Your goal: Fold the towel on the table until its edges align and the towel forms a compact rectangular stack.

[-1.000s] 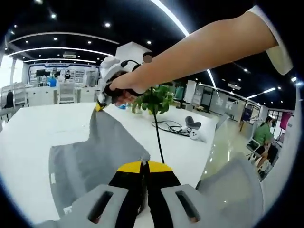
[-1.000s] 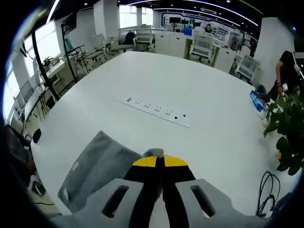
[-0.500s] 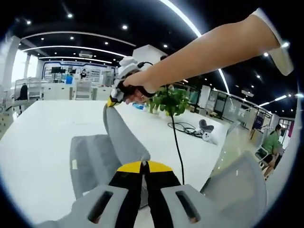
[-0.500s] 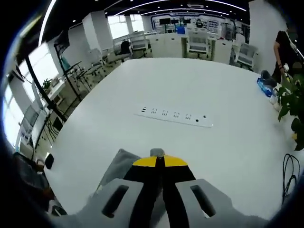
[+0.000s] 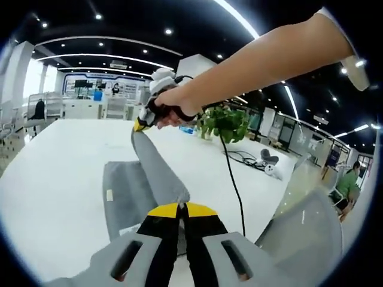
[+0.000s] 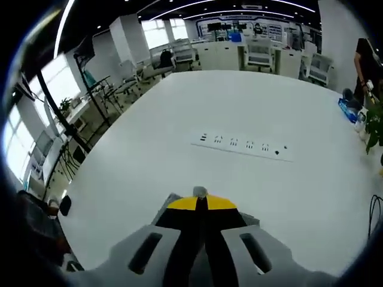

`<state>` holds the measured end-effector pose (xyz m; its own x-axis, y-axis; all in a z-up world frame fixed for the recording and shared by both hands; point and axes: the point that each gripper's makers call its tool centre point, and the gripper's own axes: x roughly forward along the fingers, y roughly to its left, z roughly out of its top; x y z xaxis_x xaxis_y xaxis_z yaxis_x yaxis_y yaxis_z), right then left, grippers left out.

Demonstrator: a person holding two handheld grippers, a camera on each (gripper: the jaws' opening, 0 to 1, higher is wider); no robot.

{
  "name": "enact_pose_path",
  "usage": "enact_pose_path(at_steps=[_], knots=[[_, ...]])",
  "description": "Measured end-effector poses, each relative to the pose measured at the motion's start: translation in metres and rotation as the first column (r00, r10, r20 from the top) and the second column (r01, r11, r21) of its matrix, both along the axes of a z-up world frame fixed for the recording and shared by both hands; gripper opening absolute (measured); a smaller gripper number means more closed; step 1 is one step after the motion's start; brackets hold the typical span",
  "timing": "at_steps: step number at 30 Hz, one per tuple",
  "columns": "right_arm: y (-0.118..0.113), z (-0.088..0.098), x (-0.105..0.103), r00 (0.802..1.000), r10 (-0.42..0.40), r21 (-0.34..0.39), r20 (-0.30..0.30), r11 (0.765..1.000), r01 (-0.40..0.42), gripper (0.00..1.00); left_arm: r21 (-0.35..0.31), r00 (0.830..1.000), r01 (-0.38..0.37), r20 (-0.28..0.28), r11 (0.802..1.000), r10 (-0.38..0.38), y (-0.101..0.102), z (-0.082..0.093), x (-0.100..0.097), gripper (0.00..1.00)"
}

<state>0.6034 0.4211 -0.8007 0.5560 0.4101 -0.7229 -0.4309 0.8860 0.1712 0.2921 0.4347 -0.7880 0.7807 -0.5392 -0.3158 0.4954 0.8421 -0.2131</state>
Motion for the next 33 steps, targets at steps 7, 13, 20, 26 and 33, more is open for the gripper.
enact_pose_path(at_steps=[7,13,20,26,33], knots=[[0.025,-0.016,-0.012,0.999,0.048,-0.015,0.0,0.999,-0.048,0.0,0.02,0.997,-0.051,-0.06,0.998,0.052,0.02,-0.022,-0.005,0.02],[0.042,-0.031,-0.015,0.997,0.073,-0.02,-0.006,0.997,-0.074,0.0,0.044,0.991,-0.068,-0.109,0.997,0.072,0.034,-0.042,-0.009,0.02],[0.053,-0.047,-0.01,0.994,0.107,-0.033,-0.012,0.994,-0.107,0.0,0.056,0.984,-0.084,-0.152,0.995,0.092,0.045,-0.06,-0.011,0.02],[0.062,-0.058,-0.015,0.992,0.122,-0.046,-0.011,0.991,-0.123,0.01,0.077,0.973,-0.097,-0.202,0.992,0.11,0.055,-0.081,-0.011,0.02],[0.071,-0.077,-0.012,0.987,0.159,-0.089,0.009,0.983,-0.158,0.01,0.117,0.967,-0.097,-0.225,0.988,0.121,0.063,-0.097,-0.012,0.03]])
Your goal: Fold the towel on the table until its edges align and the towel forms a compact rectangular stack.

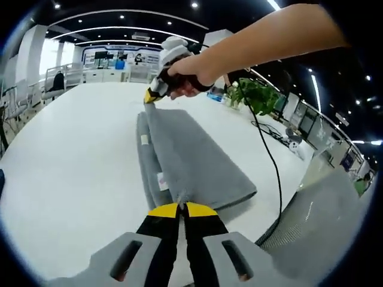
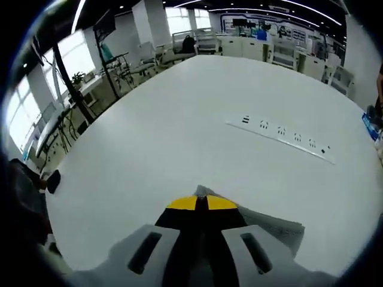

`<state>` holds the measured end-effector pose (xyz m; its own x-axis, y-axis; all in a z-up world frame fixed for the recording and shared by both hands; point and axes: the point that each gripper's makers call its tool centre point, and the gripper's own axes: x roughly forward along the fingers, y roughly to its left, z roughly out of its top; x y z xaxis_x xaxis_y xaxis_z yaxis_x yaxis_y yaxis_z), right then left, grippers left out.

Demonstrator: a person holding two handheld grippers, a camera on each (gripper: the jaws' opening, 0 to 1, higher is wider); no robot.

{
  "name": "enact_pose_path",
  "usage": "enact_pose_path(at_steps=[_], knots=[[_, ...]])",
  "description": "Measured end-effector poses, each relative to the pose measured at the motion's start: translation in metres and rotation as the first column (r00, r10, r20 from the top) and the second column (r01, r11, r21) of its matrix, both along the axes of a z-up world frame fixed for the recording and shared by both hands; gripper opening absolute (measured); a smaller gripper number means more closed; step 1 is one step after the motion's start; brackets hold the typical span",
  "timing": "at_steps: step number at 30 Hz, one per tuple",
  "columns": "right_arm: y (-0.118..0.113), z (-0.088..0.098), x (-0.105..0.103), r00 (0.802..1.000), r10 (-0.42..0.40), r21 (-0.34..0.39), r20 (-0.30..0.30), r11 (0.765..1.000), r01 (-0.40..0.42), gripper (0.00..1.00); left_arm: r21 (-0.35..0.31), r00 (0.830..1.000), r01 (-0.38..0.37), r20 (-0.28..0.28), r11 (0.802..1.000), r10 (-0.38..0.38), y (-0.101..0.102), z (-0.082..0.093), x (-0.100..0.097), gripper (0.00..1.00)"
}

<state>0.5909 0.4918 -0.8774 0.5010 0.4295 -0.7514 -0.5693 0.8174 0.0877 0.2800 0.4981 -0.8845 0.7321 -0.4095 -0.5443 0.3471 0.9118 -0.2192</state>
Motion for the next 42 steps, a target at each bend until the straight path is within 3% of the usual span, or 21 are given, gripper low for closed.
enact_pose_path(at_steps=[3,10,12,14,23,31,37,41,42], knots=[[0.003,-0.008,0.003,1.0,0.004,-0.005,-0.001,1.0,-0.004,0.01,0.01,1.0,0.004,-0.029,1.0,-0.004,0.001,-0.008,0.0,0.03],[0.002,-0.011,0.011,0.999,0.039,-0.016,0.017,0.999,-0.039,0.05,0.039,1.0,0.0,-0.027,0.999,0.002,0.004,-0.009,0.0,0.05],[0.001,-0.003,0.018,0.998,0.019,0.0,0.065,1.0,-0.019,0.13,0.053,1.0,-0.011,-0.019,0.999,0.012,0.007,-0.008,0.002,0.06],[-0.001,-0.001,0.021,0.997,0.002,0.007,0.074,1.0,-0.002,0.23,0.066,0.999,-0.034,-0.005,0.997,0.035,0.013,-0.006,0.003,0.07],[-0.029,0.015,0.029,0.994,-0.027,0.0,0.105,1.0,0.027,0.21,0.076,0.998,-0.052,0.042,0.996,0.049,0.021,0.011,0.01,0.07],[-0.056,0.045,0.02,0.99,-0.072,0.046,0.123,0.997,0.067,0.26,0.072,0.998,-0.033,0.062,0.997,0.029,0.014,0.016,0.007,0.07],[-0.065,0.054,0.014,0.986,-0.013,-0.015,0.165,1.0,0.015,0.28,0.076,0.997,-0.017,0.073,0.997,0.011,0.013,0.024,0.006,0.07],[-0.067,0.067,-0.003,0.982,0.004,-0.024,0.189,1.0,0.001,0.29,0.088,0.996,-0.004,0.087,0.996,-0.003,0.016,0.029,0.007,0.07],[-0.067,0.066,0.004,0.982,0.007,-0.025,0.189,1.0,-0.002,0.29,0.09,0.996,-0.007,0.094,0.996,-0.001,0.018,0.031,0.008,0.07]])
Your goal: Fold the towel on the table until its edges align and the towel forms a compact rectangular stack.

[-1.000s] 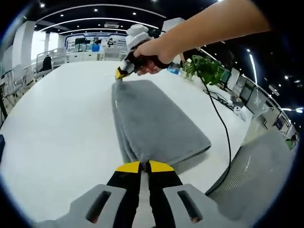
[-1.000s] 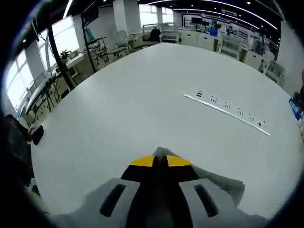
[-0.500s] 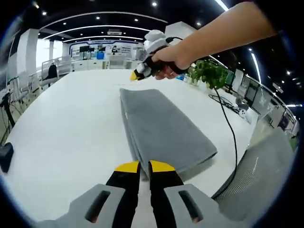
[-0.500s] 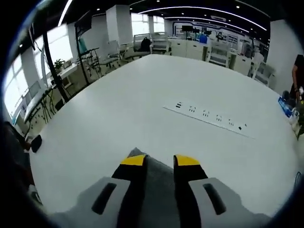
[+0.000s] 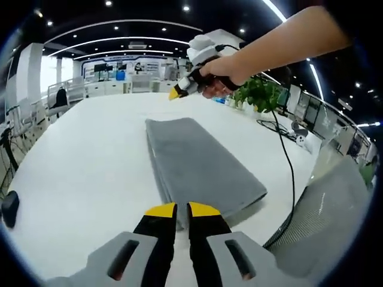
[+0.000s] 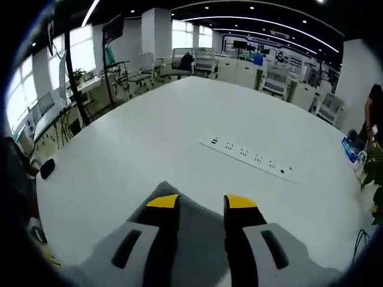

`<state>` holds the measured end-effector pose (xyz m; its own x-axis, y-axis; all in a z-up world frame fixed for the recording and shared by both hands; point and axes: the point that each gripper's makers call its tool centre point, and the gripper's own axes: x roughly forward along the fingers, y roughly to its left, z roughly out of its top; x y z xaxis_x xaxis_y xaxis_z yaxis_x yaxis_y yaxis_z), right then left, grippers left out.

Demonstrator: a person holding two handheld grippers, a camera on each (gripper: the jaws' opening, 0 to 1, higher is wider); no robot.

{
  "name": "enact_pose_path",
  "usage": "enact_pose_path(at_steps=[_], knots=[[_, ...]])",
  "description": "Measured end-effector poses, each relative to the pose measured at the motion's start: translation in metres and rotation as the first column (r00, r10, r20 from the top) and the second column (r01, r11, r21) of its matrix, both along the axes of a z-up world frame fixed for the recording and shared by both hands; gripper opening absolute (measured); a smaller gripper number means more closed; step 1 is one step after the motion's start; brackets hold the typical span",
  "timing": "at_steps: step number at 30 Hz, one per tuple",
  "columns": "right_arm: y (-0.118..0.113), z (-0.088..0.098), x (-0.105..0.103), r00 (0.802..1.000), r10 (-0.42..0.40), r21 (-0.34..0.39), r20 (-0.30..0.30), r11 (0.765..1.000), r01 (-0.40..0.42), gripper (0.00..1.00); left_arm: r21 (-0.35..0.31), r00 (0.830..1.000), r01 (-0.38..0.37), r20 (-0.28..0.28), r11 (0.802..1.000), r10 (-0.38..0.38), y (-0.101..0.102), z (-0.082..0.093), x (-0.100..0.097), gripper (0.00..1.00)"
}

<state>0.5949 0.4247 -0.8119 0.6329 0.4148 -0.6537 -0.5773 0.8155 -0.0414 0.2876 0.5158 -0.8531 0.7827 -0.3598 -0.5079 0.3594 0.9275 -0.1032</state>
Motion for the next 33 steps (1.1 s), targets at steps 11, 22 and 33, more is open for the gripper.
enact_pose_path(at_steps=[11,22,33], knots=[[-0.001,0.018,-0.037,0.969,0.236,-0.157,0.076,0.962,-0.222,0.31,0.02,1.0,0.008,0.018,1.0,-0.008,0.008,0.011,0.007,0.15],[-0.018,0.021,-0.07,0.957,0.281,-0.153,0.074,0.951,-0.267,0.32,0.083,0.999,0.025,0.025,0.996,-0.027,0.013,0.015,0.022,0.26],[-0.038,-0.007,-0.103,0.958,0.284,-0.091,0.036,0.956,-0.28,0.33,0.096,0.999,0.035,-0.031,0.995,-0.032,0.009,0.002,0.03,0.35]])
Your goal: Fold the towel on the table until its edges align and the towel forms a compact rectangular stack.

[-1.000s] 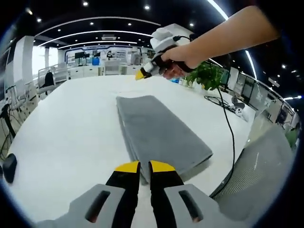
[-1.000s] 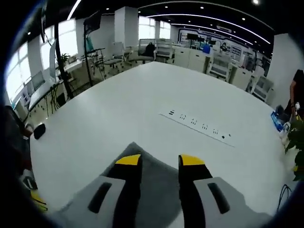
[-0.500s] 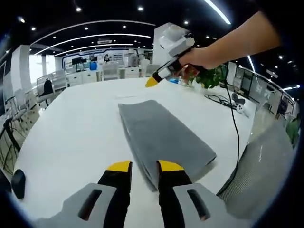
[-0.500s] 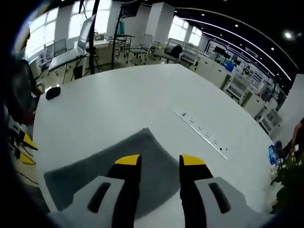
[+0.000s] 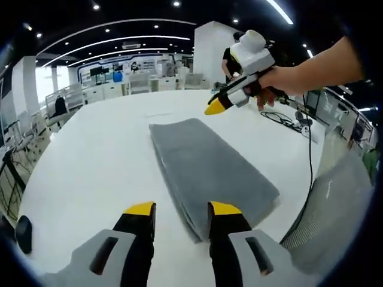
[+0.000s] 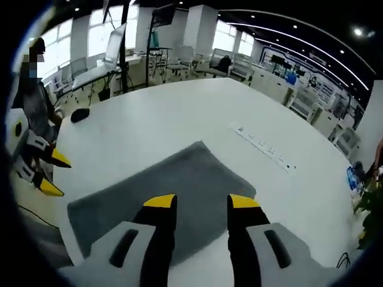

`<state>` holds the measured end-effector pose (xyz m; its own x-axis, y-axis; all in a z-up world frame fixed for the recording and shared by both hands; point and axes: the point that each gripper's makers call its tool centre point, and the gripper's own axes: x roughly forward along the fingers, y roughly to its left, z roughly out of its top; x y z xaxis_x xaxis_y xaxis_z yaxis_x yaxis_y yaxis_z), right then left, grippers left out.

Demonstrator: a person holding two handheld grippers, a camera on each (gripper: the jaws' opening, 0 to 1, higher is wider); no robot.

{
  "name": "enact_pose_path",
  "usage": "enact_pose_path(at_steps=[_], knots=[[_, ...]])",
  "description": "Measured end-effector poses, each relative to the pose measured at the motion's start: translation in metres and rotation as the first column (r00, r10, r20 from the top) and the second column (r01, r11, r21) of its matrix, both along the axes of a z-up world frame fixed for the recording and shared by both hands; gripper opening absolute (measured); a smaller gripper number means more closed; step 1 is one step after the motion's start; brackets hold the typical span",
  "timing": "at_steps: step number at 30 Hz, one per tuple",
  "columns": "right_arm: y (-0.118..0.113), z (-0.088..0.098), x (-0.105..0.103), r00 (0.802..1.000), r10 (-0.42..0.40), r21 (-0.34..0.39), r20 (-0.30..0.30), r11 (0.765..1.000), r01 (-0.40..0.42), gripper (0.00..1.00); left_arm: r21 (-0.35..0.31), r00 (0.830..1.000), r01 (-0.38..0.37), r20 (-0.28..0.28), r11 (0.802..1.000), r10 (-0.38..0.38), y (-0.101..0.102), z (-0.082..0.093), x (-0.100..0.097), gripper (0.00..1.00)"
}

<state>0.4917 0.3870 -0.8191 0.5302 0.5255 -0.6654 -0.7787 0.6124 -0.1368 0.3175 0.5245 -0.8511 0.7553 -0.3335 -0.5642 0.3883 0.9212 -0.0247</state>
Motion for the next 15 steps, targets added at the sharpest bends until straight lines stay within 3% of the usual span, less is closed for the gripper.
enact_pose_path(at_steps=[9,12,15], knots=[[-0.02,-0.017,-0.022,1.0,-0.014,0.004,-0.021,1.0,0.015,0.31,0.02,0.998,0.055,-0.045,0.998,-0.054,-0.014,-0.009,0.019,0.34],[-0.03,-0.032,-0.04,0.998,-0.03,0.007,-0.05,1.0,0.03,0.29,0.101,0.991,0.131,-0.054,0.986,-0.126,-0.02,-0.013,0.024,0.32],[-0.036,-0.044,-0.055,0.997,-0.024,-0.007,-0.075,1.0,0.024,0.28,0.115,0.988,0.145,-0.061,0.983,-0.139,-0.022,-0.015,0.029,0.3]])
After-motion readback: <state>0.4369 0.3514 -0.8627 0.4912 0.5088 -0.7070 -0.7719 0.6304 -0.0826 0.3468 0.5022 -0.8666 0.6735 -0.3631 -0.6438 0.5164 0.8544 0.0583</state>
